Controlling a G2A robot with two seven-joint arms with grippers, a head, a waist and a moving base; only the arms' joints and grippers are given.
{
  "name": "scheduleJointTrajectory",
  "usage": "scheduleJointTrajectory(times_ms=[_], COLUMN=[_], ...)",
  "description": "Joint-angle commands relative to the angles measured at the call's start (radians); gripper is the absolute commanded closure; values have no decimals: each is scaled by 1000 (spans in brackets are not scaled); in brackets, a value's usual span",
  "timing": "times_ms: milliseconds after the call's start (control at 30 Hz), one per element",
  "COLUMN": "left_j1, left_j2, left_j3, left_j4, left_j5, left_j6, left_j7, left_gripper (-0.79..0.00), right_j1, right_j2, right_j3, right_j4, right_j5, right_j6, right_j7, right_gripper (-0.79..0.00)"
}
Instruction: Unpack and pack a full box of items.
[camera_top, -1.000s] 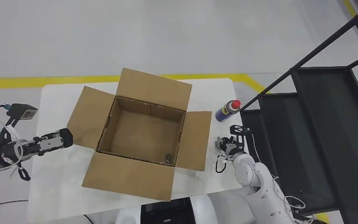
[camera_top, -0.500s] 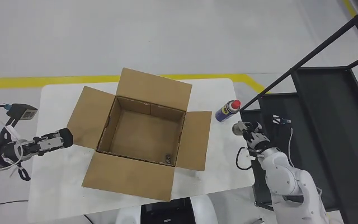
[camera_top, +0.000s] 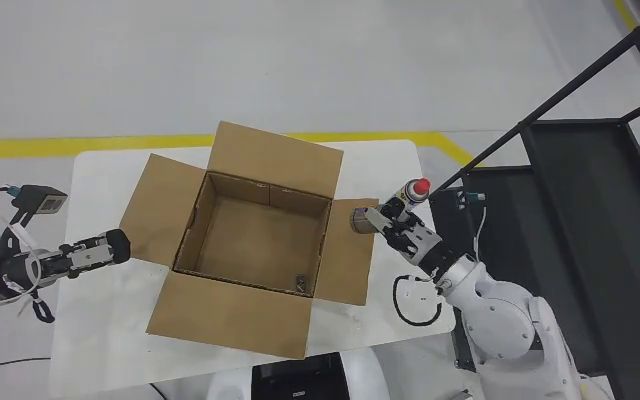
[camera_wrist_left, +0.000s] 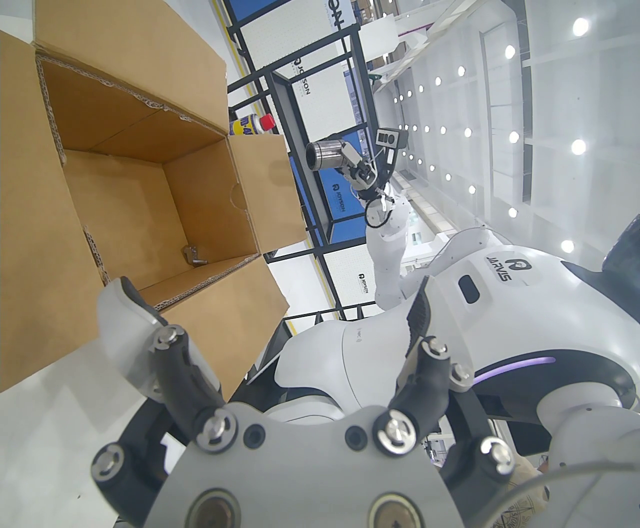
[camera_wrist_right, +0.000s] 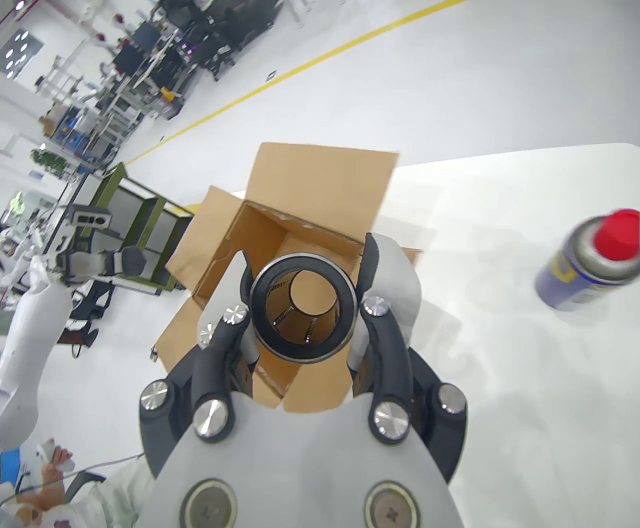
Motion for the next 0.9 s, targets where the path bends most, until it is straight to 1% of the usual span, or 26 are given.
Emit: scheduleJointTrajectory(times_ms=[0,67,100,133,167,233,267,367,433,467,533,700,867], left_j1=[0,0,0,0,0,0,0,0,0,0,0,0,0], left_j2=[0,0,0,0,0,0,0,0,0,0,0,0,0], left_j3=[0,0,0,0,0,0,0,0,0,0,0,0,0], left_j4=[0,0,0,0,0,0,0,0,0,0,0,0,0], left_j5=[0,0,0,0,0,0,0,0,0,0,0,0,0], left_j6=[0,0,0,0,0,0,0,0,0,0,0,0,0], left_j7=[0,0,0,0,0,0,0,0,0,0,0,0,0], left_gripper=[-785,-785,-785,-785,-785,-785,-785,-785,-785,-785,-785,-785,-785], right_j1=[41,98,123,157,189,238,271,348,391,413,445,525,583], right_j2=[-1,-2,-4,-5,-6,-13,-15,-28,-38,-42,-53,-74,-98], right_j3=[-73,-144,-191,-225,-263,-350,-382,-481,-535,-558,-601,-684,-752], right_j4=[22,57,80,99,121,169,195,279,329,353,393,494,600], right_j5=[-26,-107,-120,-169,-255,-285,-347,-428,-430,-457,-448,-491,-483], right_j6=[8,16,24,35,38,69,82,141,183,197,229,269,293], right_j7=[5,2,5,5,3,7,8,11,12,11,15,15,9], right_gripper=[0,0,0,0,0,0,0,0,0,0,0,0,0])
